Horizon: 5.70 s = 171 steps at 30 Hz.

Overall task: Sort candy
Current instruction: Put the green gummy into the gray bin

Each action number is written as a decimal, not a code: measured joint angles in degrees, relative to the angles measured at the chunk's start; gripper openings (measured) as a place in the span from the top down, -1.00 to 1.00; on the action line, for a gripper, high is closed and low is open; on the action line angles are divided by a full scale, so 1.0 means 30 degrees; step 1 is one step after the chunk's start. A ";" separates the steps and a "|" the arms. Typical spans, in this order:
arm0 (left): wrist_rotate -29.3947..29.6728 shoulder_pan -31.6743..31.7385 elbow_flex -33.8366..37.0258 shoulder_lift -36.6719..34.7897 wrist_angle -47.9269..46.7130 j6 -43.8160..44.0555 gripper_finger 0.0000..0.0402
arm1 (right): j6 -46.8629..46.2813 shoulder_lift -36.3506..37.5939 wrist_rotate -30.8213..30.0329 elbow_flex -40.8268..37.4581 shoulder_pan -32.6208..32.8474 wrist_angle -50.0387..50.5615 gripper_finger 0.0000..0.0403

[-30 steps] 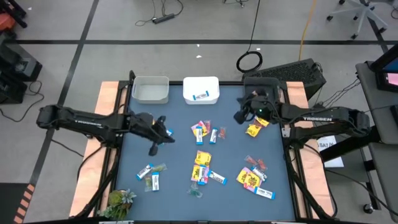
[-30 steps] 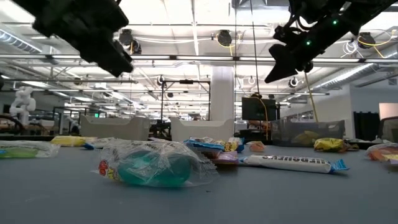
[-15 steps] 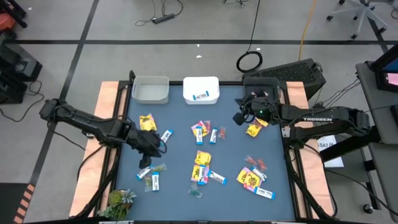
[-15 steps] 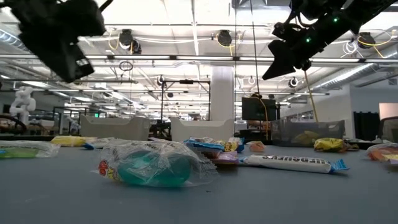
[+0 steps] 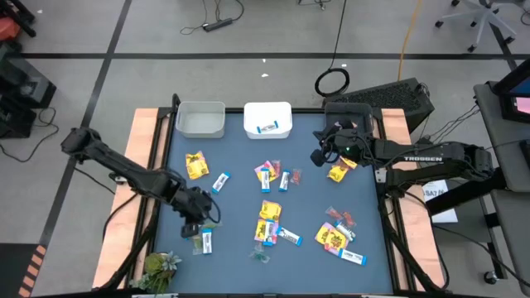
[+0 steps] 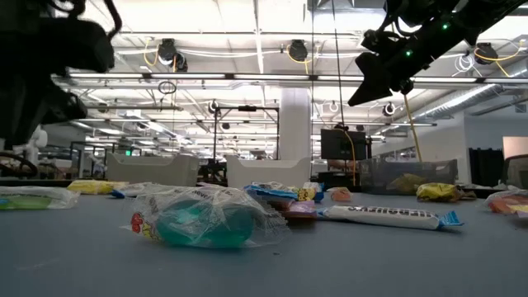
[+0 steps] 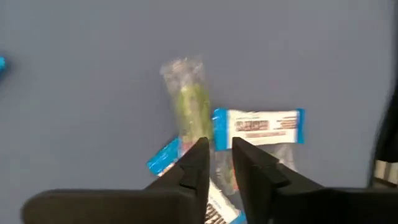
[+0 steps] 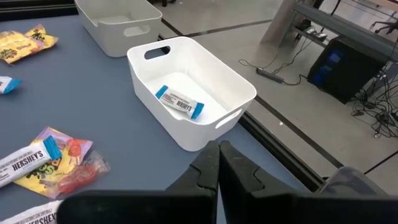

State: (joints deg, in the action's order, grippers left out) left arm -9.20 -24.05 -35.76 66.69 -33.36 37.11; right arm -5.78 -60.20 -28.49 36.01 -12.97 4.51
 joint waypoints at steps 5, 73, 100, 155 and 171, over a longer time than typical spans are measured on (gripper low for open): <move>-0.0402 -0.0029 0.0003 0.1486 0.1667 -0.0007 0.43 | 0.0000 0.0000 0.0000 -0.0007 0.0000 0.0007 1.00; 0.2156 0.0313 -0.0442 0.4730 0.1803 -0.2989 0.40 | 0.0000 0.0000 0.0029 -0.0015 0.0000 0.0058 1.00; 0.2875 0.1114 -0.1011 0.4619 0.0528 -0.5143 0.98 | 0.0007 0.0000 0.0033 -0.0015 0.0003 0.0076 1.00; 0.2250 0.1231 -0.0413 0.4417 -0.0024 -0.3187 0.47 | 0.0160 -0.0007 0.0029 -0.0001 0.0000 0.0073 1.00; 0.4508 0.2249 -0.2494 0.3222 -0.2522 -0.4658 0.97 | 0.0153 -0.0007 0.0029 0.0000 0.0000 0.0058 1.00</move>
State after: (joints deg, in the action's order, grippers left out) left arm 4.32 -17.31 -43.24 76.36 -40.92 23.14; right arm -5.32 -60.23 -28.40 36.01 -12.97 4.69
